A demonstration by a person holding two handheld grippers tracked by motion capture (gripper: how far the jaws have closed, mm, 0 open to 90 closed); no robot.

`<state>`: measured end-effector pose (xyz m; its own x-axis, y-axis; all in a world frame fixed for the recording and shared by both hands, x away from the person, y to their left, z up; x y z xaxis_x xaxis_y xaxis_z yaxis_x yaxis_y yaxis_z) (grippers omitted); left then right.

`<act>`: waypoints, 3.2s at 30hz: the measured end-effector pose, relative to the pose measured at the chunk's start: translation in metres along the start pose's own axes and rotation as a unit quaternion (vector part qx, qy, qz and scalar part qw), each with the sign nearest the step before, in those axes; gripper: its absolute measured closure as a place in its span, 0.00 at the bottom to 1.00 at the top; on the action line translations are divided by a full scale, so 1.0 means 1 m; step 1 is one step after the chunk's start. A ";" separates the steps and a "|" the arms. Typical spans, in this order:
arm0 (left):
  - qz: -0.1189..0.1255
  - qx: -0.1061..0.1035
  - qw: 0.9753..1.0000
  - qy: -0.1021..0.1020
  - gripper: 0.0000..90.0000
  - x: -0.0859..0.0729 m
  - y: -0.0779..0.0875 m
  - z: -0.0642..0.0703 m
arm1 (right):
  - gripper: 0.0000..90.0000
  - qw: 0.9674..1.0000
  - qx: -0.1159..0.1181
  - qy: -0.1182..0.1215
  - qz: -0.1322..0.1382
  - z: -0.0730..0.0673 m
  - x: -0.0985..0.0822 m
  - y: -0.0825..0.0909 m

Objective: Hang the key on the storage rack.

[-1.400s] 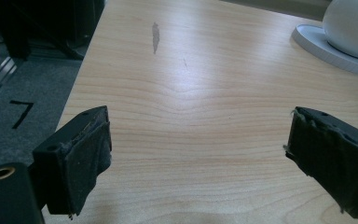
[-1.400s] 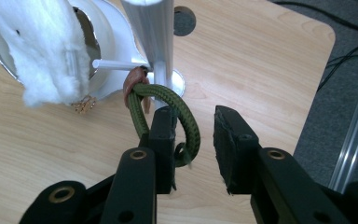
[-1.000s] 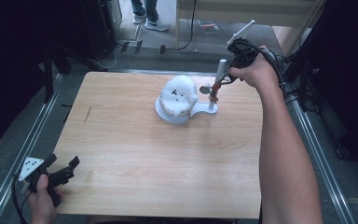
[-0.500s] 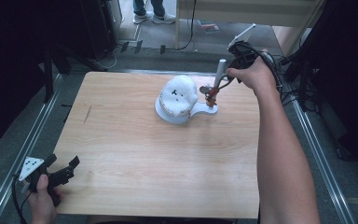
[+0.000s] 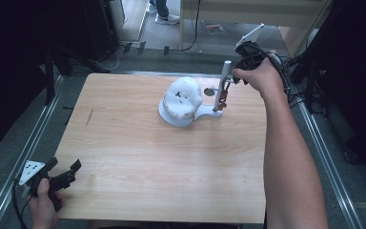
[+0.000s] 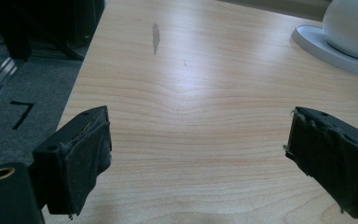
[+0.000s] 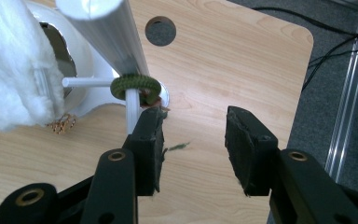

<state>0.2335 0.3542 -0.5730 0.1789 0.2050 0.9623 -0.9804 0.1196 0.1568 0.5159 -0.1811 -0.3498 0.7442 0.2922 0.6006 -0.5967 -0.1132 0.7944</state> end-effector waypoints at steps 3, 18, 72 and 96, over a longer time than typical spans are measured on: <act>0.000 0.001 1.000 -0.001 0.08 0.000 -0.001 0.000 | 0.64 1.000 0.000 -0.001 -0.003 0.002 -0.002 0.005; -0.003 0.000 1.000 -0.004 0.08 0.000 -0.001 0.001 | 0.60 0.999 0.015 -0.029 -0.036 0.001 -0.012 0.036; -0.002 0.002 1.000 -0.003 0.08 0.000 -0.001 0.001 | 0.00 0.997 -0.015 -0.074 -0.030 0.027 -0.218 0.046; -0.002 0.006 1.000 -0.004 0.08 0.000 0.000 0.000 | 0.00 0.989 -0.012 -0.135 0.065 0.036 -0.331 0.002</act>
<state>0.2339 0.3538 -0.5733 0.1830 0.1969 0.9632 -0.9804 0.1097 0.1638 0.2793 -0.3122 -0.5442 0.7123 0.0131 0.7018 -0.6966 -0.1086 0.7091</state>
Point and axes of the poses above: each handheld gripper's, and its own axes: y roughly backward along the jaws, x roughly out of its top, z roughly to its right, the point moved 5 cm from there along -y, roughly forward along the jaws, and after that the axes turned 15 degrees about z, right-handed, at the moved point
